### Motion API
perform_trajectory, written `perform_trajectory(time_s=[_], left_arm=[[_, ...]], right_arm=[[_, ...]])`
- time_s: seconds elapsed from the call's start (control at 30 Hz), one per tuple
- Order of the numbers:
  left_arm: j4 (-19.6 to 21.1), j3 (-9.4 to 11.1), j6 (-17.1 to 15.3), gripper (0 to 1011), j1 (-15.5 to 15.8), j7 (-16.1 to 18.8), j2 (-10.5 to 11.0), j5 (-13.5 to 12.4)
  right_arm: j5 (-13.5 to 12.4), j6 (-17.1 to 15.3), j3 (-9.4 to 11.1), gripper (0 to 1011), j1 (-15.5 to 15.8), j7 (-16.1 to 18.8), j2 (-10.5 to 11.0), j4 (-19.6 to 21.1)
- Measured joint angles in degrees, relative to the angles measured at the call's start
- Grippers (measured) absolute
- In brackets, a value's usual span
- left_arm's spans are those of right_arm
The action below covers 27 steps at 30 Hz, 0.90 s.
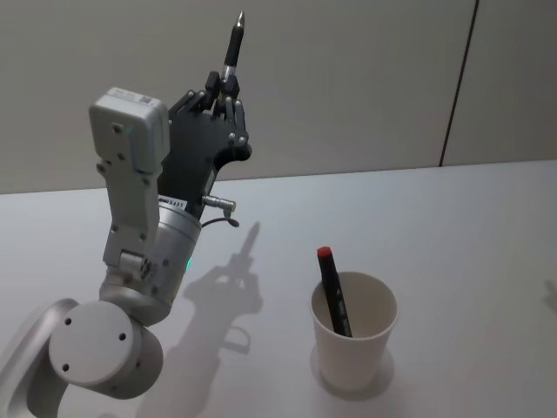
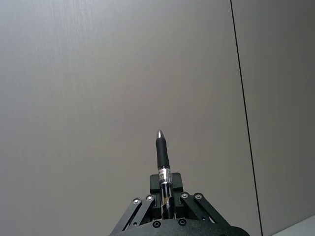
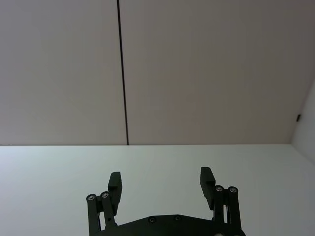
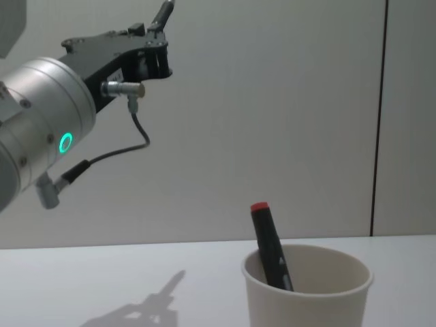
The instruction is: Place the pen into the pen holder.
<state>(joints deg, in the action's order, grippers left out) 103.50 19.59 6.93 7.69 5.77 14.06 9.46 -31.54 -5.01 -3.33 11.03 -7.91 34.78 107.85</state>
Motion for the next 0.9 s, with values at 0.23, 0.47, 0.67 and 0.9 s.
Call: perform_trajectory(time_s=[0.23, 0.47, 0.67, 0.9], left_arm=[[-0.15, -0.18, 1.0, 138, 0.39, -0.38, -0.27, 0.3], [-0.23, -0.28, 1.56, 138, 0.62, -0.61, -0.41, 0.49], [-0.27, -0.32, 1.83, 138, 0.75, -0.71, -0.48, 0.57], [-0.32, -0.36, 2.01, 138, 0.83, -0.79, -0.52, 0.64]], right_arm=[[-0.73, 0.2, -0.95, 1001, -2.28, 1.58, -1.99, 0.14], [-1.89, 0.23, -2.56, 1001, -6.04, 4.04, -5.54, 0.59], [-3.05, 0.26, -4.65, 1001, -10.72, 6.8, -10.16, 0.61], [-4.2, 0.62, -6.59, 1001, -15.19, 9.62, -14.82, -0.3]])
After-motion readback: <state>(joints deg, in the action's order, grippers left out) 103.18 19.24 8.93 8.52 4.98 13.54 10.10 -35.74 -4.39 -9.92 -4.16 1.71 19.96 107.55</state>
